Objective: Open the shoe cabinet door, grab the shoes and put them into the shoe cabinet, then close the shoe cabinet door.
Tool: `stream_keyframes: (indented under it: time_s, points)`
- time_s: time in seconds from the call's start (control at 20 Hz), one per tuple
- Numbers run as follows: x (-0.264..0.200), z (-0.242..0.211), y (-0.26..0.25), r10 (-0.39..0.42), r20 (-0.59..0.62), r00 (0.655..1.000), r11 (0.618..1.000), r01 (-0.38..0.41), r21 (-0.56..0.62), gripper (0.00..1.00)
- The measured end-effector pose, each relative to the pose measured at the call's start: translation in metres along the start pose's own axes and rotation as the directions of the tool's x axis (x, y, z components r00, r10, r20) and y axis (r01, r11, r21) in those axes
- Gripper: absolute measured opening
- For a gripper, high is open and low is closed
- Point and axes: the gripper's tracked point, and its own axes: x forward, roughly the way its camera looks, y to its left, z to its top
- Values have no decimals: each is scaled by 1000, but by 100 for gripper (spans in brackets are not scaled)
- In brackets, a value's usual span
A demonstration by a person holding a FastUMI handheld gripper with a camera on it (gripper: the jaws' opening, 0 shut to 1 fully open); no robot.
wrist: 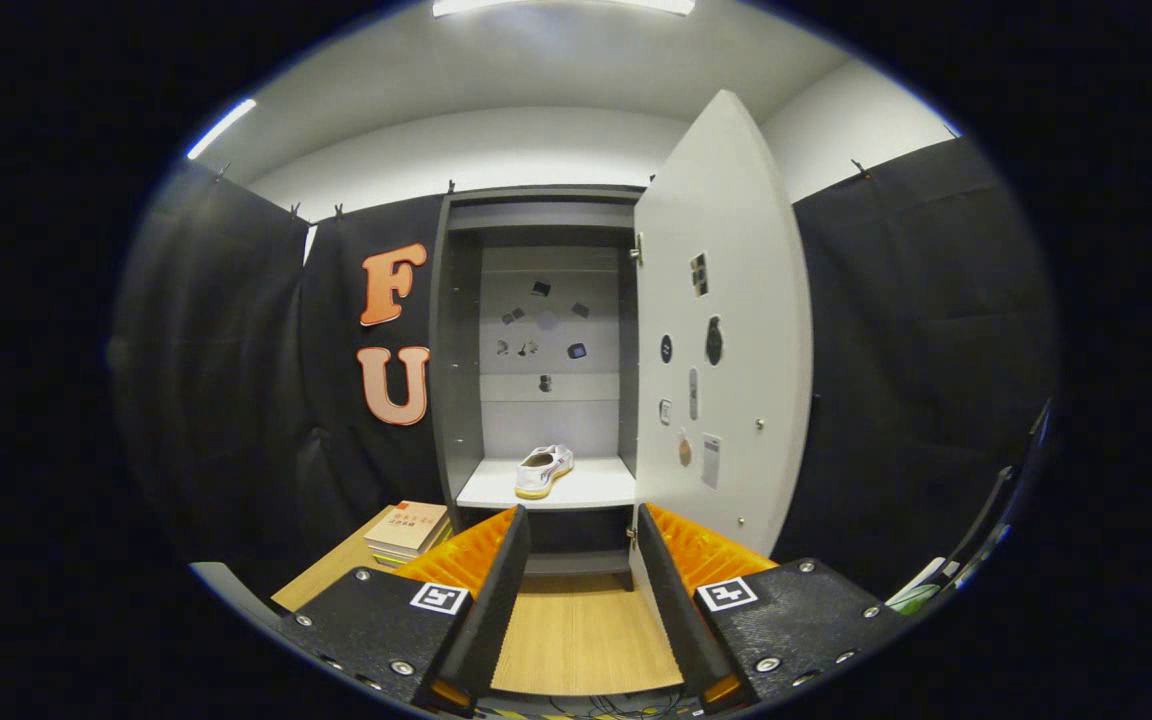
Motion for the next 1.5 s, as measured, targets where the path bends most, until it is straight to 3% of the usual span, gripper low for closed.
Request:
stream_keyframes:
  time_s: [0.25,0.55,1.0,1.5]
  points:
    - [-25,6,-74,-115,9,993,992,114,44,74]
    - [-13,5,-145,-211,1,977,977,211,15,85]
    - [45,-14,-195,-192,-30,981,980,194,55,91]
    - [61,-10,-168,-119,12,993,993,119,3,88]
